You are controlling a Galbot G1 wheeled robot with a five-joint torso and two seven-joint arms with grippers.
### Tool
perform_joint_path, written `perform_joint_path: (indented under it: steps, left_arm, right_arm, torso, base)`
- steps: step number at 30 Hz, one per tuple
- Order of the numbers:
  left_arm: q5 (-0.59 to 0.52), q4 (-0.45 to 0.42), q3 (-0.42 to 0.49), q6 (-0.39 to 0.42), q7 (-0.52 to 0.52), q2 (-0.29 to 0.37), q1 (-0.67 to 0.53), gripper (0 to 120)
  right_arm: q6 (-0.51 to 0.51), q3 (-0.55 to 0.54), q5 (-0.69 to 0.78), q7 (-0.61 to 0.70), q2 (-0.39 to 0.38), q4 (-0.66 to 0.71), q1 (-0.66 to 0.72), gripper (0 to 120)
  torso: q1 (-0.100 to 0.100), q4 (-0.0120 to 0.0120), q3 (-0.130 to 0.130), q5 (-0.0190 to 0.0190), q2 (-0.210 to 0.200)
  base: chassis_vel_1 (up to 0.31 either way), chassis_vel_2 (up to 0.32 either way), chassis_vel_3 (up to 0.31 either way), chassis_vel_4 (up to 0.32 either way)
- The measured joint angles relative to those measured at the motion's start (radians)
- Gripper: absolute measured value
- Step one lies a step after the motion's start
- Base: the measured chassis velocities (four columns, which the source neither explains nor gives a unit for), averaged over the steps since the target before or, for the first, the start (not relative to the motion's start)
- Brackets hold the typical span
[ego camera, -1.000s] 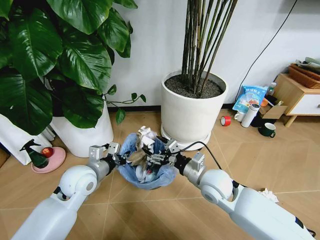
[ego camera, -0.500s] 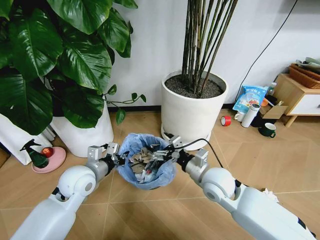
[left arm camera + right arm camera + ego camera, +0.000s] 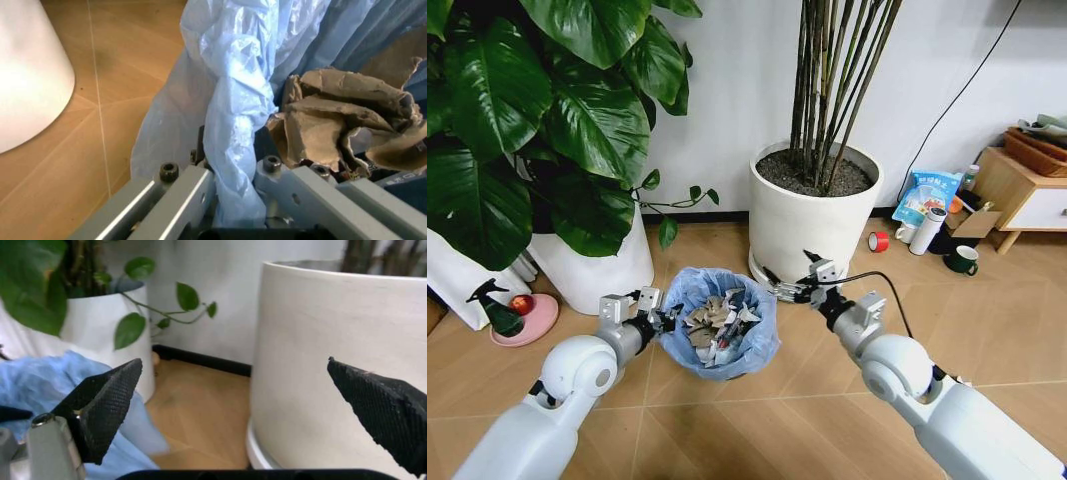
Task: Pick up the trash bin and place the garbage on the floor into it.
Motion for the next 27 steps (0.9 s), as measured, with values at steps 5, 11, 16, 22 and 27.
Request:
perform_joint_path:
  steps: [5, 11, 16, 22, 27]
  left_arm:
    - [0.000, 0.000, -0.001, -0.001, 0.001, -0.003, -0.002, 0]
    - [0.000, 0.000, -0.001, -0.001, 0.004, -0.003, -0.001, 0]
    - [0.000, 0.001, 0.002, -0.002, 0.005, -0.004, -0.001, 0]
    - [0.000, -0.001, 0.003, -0.002, 0.006, -0.005, 0.002, 0]
    - [0.001, -0.006, 0.002, -0.002, 0.008, -0.004, 0.008, 0]
  right_arm:
    - [0.008, 0.092, -0.032, -0.016, 0.005, 0.019, -0.099, 100]
    - [0.015, 0.151, -0.039, -0.025, 0.007, 0.027, -0.155, 100]
    - [0.020, 0.172, -0.042, -0.032, 0.012, 0.027, -0.169, 100]
    - [0.020, 0.173, -0.042, -0.032, 0.018, 0.025, -0.173, 100]
    - [0.020, 0.175, -0.043, -0.033, 0.023, 0.024, -0.182, 100]
  torso:
    - [0.000, -0.0003, 0.000, -0.0001, 0.000]
    - [0.000, -0.0003, 0.000, -0.0001, 0.000]
    - [0.000, -0.0003, 0.000, 0.0000, 0.000]
    - [0.000, -0.0002, 0.000, 0.0000, 0.000]
    - [0.000, -0.0001, 0.000, -0.0001, 0.000]
  base:
    - [0.000, 0.000, 0.000, 0.000]
    - [-0.041, -0.072, 0.054, 0.056]
    - [-0.068, -0.061, 0.066, 0.076]
    - [-0.077, -0.065, 0.074, 0.077]
    - [-0.101, -0.078, 0.092, 0.093]
